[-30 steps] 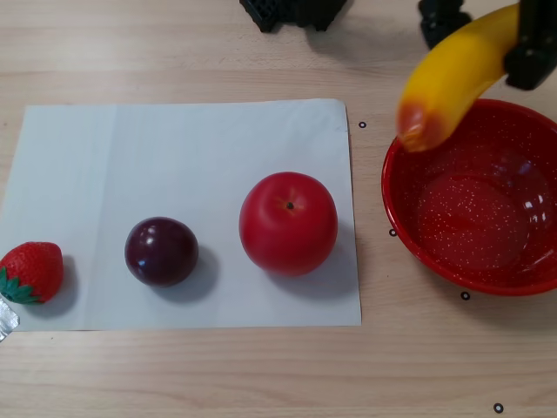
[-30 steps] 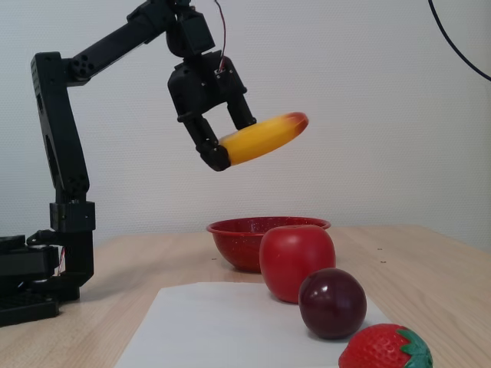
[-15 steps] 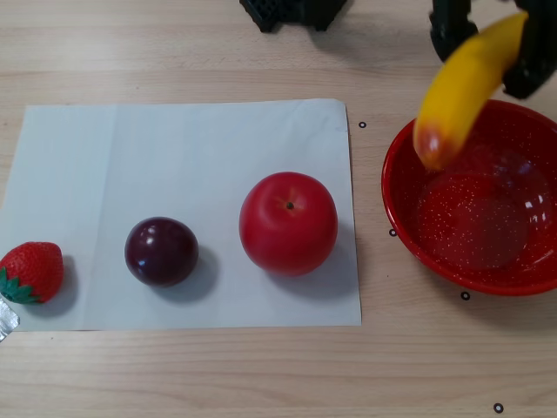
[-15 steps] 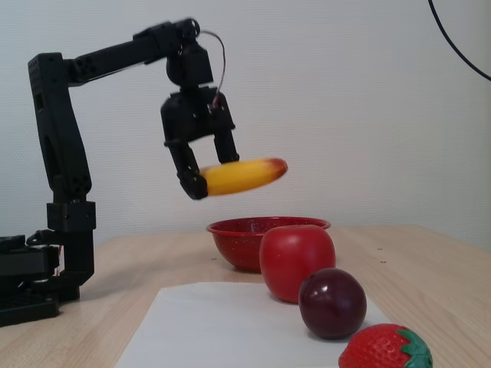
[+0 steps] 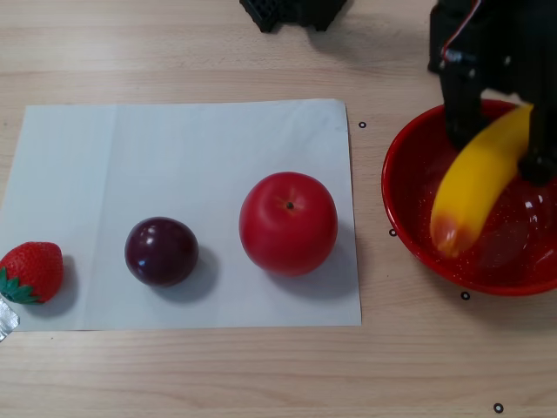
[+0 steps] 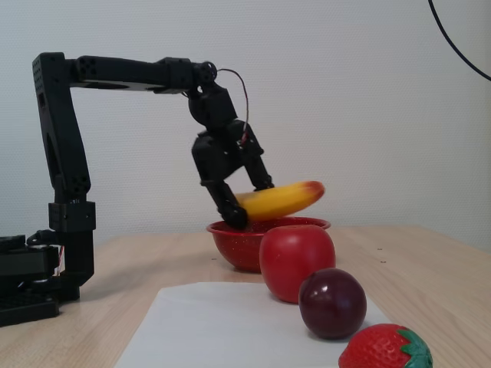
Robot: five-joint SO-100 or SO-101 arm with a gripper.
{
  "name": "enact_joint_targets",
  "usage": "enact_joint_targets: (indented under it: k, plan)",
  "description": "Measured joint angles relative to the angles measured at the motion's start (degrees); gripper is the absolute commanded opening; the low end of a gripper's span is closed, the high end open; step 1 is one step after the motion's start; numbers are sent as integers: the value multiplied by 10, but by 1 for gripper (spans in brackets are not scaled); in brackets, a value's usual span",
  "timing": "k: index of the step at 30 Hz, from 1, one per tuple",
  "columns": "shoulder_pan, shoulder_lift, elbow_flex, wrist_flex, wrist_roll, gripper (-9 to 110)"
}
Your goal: Grasp the banana and put it in the red bowl.
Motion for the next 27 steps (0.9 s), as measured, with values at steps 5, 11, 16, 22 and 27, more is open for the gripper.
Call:
enact_joint_targets:
  k: [5,11,16,22,27]
  plan:
    - [-12,-1,52,-74,24,16]
    - [-13,0,56,-80,31,27]
    - [-13,2,54,-35,24,34]
    - [-12,2,-24,57,-11,24]
    - [-12,2,-103,156,-47,12]
